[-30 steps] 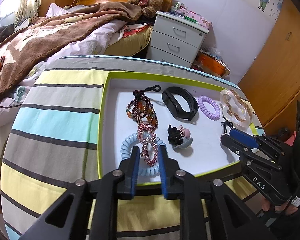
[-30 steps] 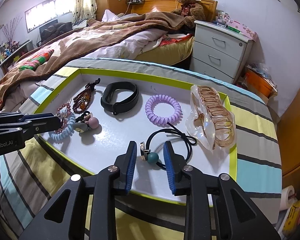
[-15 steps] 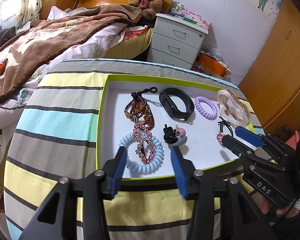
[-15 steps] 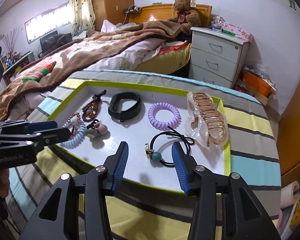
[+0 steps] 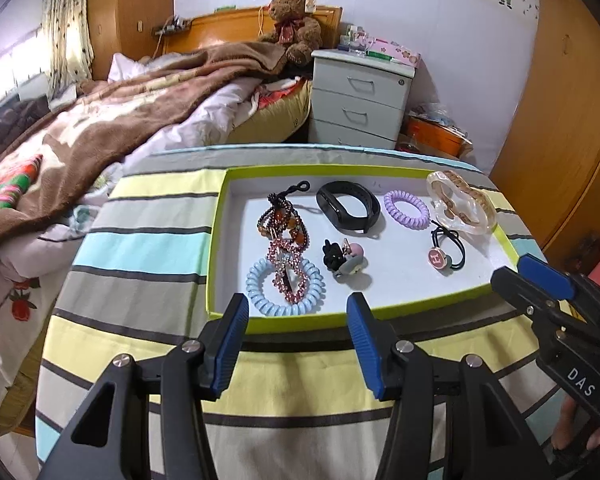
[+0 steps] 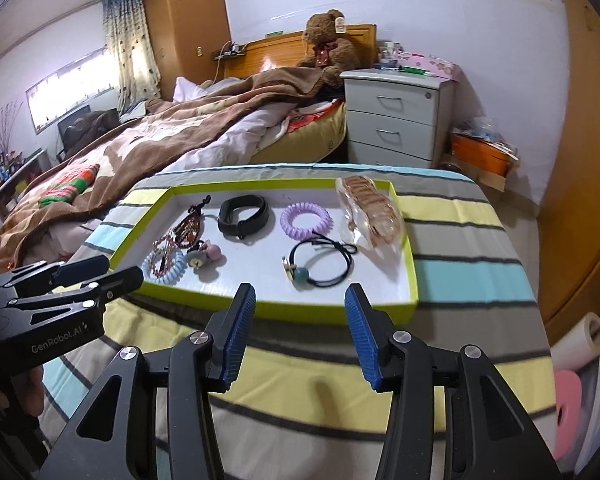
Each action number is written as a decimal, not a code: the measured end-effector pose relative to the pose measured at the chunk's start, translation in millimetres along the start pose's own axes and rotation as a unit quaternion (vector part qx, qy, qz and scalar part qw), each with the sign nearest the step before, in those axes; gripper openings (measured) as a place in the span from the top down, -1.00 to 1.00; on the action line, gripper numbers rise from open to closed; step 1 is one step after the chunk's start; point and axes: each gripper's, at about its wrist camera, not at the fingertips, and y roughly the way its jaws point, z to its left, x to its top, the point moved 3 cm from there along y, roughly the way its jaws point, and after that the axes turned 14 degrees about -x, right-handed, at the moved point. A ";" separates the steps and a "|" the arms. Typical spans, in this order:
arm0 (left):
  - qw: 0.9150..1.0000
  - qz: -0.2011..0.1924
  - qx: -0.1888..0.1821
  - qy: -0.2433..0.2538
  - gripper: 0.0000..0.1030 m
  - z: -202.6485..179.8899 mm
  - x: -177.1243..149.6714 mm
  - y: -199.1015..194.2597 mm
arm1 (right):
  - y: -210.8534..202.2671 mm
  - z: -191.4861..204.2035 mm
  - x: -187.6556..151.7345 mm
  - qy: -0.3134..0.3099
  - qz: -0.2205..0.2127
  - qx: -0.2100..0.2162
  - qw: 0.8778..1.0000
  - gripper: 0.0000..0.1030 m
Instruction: Organize jewelry
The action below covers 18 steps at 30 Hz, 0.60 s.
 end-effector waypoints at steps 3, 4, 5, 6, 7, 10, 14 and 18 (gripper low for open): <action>1.000 -0.010 0.008 0.011 -0.03 -4.8 -2.8 -5.9 | -8.9 -3.0 -4.5 0.005 -0.008 -0.008 1.000 0.07; 1.000 -0.012 0.009 0.013 -0.03 -6.3 -3.4 -7.9 | -11.9 -4.0 -5.7 0.008 -0.010 -0.010 1.000 0.07; 1.000 -0.014 0.013 0.015 -0.03 -7.4 -4.7 -10.0 | -15.4 -4.6 -7.1 0.010 -0.013 -0.013 1.000 0.07; 1.000 -0.015 0.018 0.018 -0.03 -8.7 -6.0 -11.5 | -18.5 -4.1 -8.5 0.008 -0.016 -0.018 1.000 0.07; 0.999 -0.015 0.020 0.021 -0.03 -10.1 -7.5 -12.9 | -21.7 -3.2 -10.0 0.005 -0.019 -0.023 1.000 0.07; 0.999 -0.018 0.022 0.030 -0.03 -14.2 -10.5 -16.5 | -28.9 0.1 -13.7 0.001 -0.024 -0.029 0.999 0.07; 0.999 -0.022 0.016 0.032 -0.03 -18.6 -12.7 -21.0 | -35.7 -1.0 -13.8 0.006 -0.030 -0.029 0.999 0.08; 0.999 -0.024 0.009 0.028 -0.03 -21.2 -14.7 -25.1 | -39.9 1.0 -14.2 0.005 -0.033 -0.029 0.999 0.07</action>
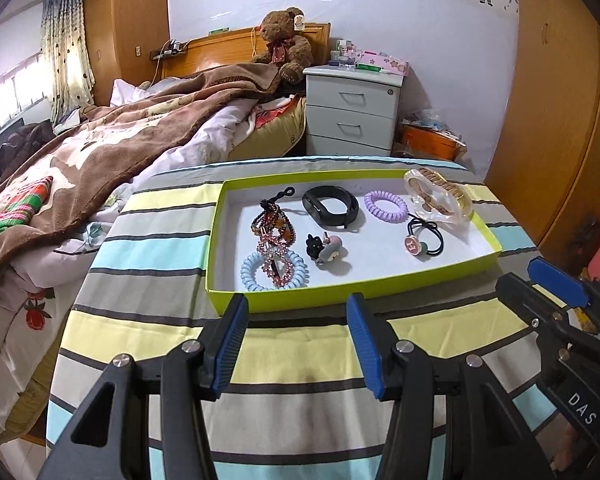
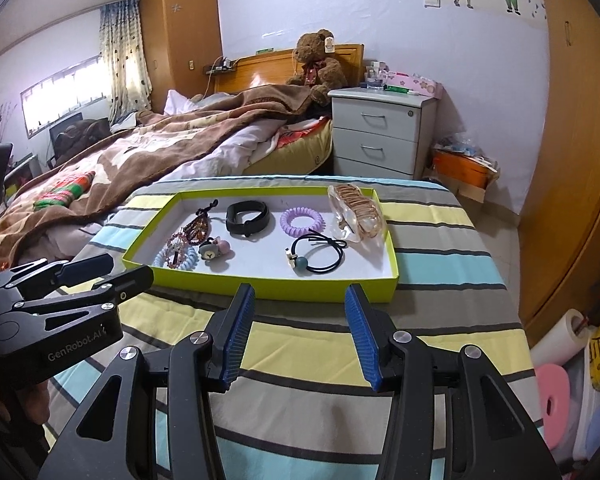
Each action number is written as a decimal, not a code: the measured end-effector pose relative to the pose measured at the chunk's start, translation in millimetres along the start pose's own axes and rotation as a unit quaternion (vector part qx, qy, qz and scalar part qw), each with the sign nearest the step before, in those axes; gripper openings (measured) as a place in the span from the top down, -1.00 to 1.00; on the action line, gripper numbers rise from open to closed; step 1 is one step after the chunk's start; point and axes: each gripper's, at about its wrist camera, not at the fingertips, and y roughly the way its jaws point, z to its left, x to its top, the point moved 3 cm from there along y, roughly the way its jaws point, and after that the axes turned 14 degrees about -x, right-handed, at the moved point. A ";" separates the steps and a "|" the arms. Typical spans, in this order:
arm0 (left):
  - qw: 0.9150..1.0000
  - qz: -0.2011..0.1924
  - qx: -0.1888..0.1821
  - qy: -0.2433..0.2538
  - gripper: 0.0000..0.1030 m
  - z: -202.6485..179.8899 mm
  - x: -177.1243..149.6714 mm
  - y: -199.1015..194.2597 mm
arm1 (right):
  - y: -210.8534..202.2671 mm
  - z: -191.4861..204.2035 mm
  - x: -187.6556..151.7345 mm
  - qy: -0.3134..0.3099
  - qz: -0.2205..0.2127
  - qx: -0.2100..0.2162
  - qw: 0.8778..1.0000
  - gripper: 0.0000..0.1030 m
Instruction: Organize jewelry
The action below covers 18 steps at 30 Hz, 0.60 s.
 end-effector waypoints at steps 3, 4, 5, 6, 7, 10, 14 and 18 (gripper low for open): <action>1.000 -0.003 0.003 0.001 -0.04 -0.1 -0.9 -2.3 | -2.3 0.3 -1.4 0.001 -0.001 0.000 1.000 0.07; 1.000 -0.003 0.003 0.002 -0.04 -0.6 -1.7 -2.5 | -3.3 0.2 -1.6 0.001 -0.002 -0.001 1.000 0.07; 1.000 -0.002 0.002 0.002 -0.04 -0.5 -2.2 -2.5 | -3.4 0.3 -1.9 0.001 -0.002 -0.001 1.000 0.07; 1.000 -0.001 0.001 0.001 -0.04 -0.8 -2.4 -2.4 | -4.5 0.9 -2.1 0.002 -0.002 -0.002 1.000 0.07; 1.000 0.000 0.000 -0.001 -0.04 -0.7 -3.0 -2.6 | -5.2 0.9 -2.2 0.002 -0.002 -0.002 1.000 0.07; 1.000 0.000 0.001 -0.004 -0.04 -0.2 -5.1 -4.3 | -4.9 1.0 -2.5 0.001 -0.001 -0.002 1.000 0.07; 1.000 -0.002 0.010 -0.012 -0.04 1.2 -6.4 -6.4 | -8.9 0.4 -3.2 0.003 -0.001 0.000 1.000 0.07; 1.000 -0.005 0.011 -0.024 -0.04 4.8 -6.4 -9.2 | -11.9 -0.1 -3.1 0.004 -0.002 0.002 1.000 0.07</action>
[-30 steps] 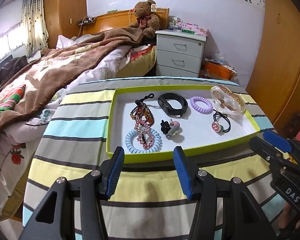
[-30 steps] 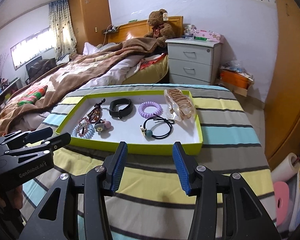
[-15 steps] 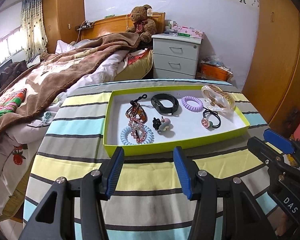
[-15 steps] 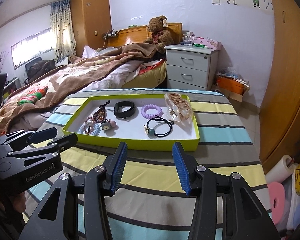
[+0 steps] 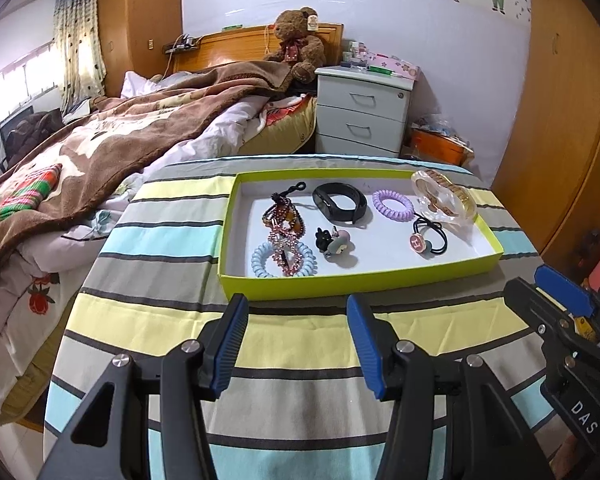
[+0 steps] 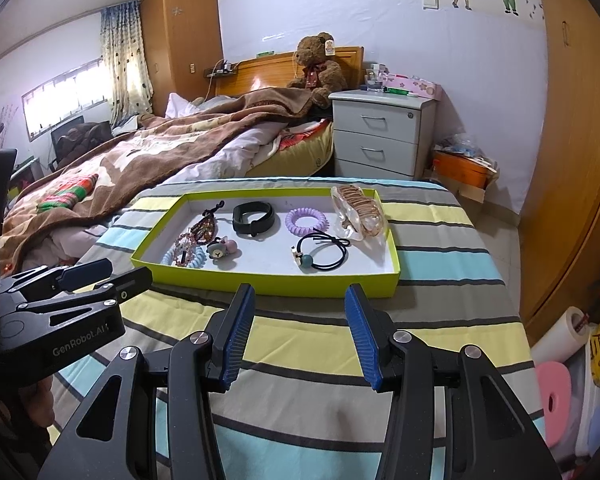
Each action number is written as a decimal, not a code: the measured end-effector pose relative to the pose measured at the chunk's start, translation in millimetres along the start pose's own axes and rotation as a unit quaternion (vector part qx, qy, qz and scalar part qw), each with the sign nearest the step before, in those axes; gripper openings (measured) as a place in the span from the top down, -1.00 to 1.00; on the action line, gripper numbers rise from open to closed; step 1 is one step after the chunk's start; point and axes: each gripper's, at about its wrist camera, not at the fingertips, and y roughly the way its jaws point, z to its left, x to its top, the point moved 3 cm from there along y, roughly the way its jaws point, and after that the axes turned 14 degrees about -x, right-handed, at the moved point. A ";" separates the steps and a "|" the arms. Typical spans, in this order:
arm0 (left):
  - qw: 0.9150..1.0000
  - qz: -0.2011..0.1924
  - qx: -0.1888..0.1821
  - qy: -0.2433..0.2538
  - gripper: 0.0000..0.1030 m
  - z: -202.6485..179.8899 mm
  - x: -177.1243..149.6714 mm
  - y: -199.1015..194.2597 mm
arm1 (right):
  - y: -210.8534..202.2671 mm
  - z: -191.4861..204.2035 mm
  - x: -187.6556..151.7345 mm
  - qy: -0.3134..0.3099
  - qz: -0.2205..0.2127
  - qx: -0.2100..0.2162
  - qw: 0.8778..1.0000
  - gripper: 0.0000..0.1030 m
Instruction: Organize jewelry
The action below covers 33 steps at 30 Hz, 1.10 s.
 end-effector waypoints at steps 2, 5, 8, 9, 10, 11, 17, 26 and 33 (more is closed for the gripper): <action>1.000 -0.003 0.001 0.001 -0.04 -0.1 0.4 -1.8 | -0.2 -0.1 0.6 0.002 0.000 0.000 1.000 0.07; 1.000 -0.006 0.004 0.003 -0.04 -0.3 1.7 -2.8 | -1.7 -0.5 0.1 0.002 -0.001 0.001 1.000 0.07; 1.000 -0.005 0.003 0.005 -0.04 -1.5 1.1 -2.7 | -2.6 0.3 0.1 0.001 0.000 0.001 1.000 0.07; 1.000 -0.004 0.003 0.005 -0.04 -1.1 1.2 -2.7 | -3.0 0.9 0.0 0.001 0.001 0.001 1.000 0.07; 1.000 -0.003 0.004 0.006 -0.04 -1.5 0.9 -2.4 | -3.5 0.9 -0.2 0.001 0.002 0.000 1.000 0.07; 1.000 -0.002 0.003 0.007 -0.04 -2.1 0.6 -2.0 | -3.8 0.8 -0.5 0.002 0.002 0.000 1.000 0.07; 1.000 -0.005 0.006 0.006 -0.04 -1.6 0.4 -3.1 | -4.3 1.4 -0.8 0.001 0.003 0.002 1.000 0.07; 1.000 -0.005 0.006 0.006 -0.04 -0.3 0.1 -3.1 | -4.6 1.9 -1.0 0.002 0.003 0.003 1.000 0.07; 1.000 -0.002 0.005 0.006 -0.04 -0.8 0.0 -1.7 | -3.8 2.9 -1.4 0.003 0.005 0.002 1.000 0.07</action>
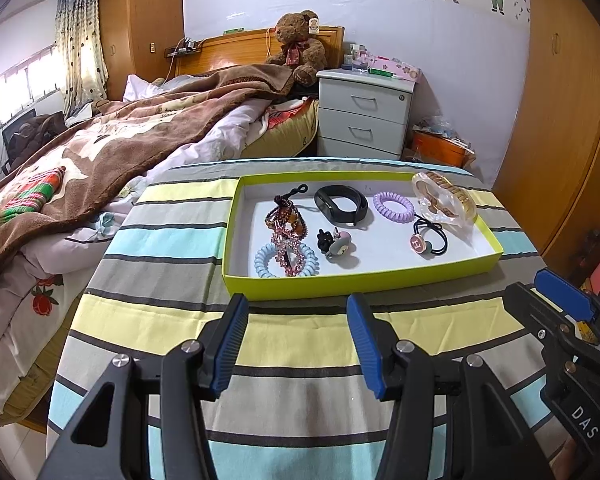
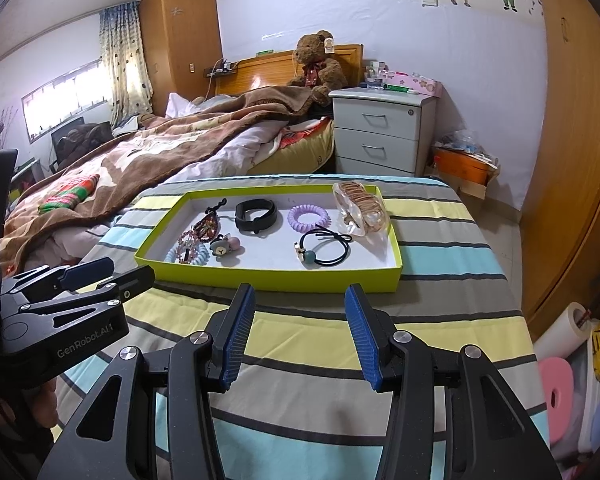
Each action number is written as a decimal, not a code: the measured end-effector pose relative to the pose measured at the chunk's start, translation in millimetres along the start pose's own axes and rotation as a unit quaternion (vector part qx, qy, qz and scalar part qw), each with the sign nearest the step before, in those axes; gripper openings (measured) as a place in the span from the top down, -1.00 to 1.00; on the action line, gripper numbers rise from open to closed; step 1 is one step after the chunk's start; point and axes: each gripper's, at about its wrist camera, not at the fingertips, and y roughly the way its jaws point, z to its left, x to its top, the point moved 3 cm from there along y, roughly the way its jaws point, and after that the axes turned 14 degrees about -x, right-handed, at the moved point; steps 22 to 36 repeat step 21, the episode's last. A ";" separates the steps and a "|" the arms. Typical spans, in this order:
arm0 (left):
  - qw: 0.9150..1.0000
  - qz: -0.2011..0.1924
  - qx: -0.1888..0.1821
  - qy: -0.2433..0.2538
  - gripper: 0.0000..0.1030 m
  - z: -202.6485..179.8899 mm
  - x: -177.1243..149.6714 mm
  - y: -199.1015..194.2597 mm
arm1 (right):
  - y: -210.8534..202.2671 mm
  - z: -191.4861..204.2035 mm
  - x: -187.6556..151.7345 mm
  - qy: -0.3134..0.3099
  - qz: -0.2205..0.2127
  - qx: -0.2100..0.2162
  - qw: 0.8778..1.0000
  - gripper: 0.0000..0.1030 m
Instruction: Organize jewelry
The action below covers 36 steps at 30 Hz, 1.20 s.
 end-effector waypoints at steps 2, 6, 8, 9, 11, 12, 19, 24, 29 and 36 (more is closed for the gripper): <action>1.000 0.000 -0.001 0.000 -0.04 0.0 0.0 0.0 | 0.7 -0.1 0.3 0.000 0.000 0.000 1.000 0.07; 1.000 0.000 0.001 -0.001 -0.04 0.2 -0.5 0.0 | 0.4 0.1 0.2 0.000 0.000 0.000 1.000 0.07; 1.000 0.000 0.001 -0.001 -0.04 0.4 -0.8 -0.3 | 0.5 -0.2 0.2 0.000 0.000 0.001 1.000 0.07; 1.000 0.001 0.001 -0.002 -0.04 0.4 -0.8 0.0 | 0.4 -0.2 0.1 0.001 0.000 0.000 1.000 0.07; 1.000 0.001 0.000 -0.001 -0.04 0.5 -1.0 0.0 | 0.5 -0.1 0.2 0.001 0.000 0.000 1.000 0.07; 1.000 0.001 -0.001 -0.001 -0.04 0.4 -1.2 -0.3 | 0.4 0.1 0.2 0.001 0.000 0.000 1.000 0.07; 1.000 0.003 -0.003 -0.005 -0.04 1.7 -2.3 1.0 | 1.3 -1.0 0.2 0.001 0.001 0.000 1.000 0.07; 1.000 0.006 -0.002 -0.007 -0.04 2.2 -2.4 2.1 | 1.6 -1.4 0.1 0.001 0.001 0.000 1.000 0.07; 1.000 0.006 -0.002 -0.007 -0.04 2.2 -2.4 2.1 | 1.6 -1.4 0.1 0.001 0.001 0.000 1.000 0.07; 1.000 0.006 -0.002 -0.007 -0.04 2.2 -2.4 2.1 | 1.6 -1.4 0.1 0.001 0.001 0.000 1.000 0.07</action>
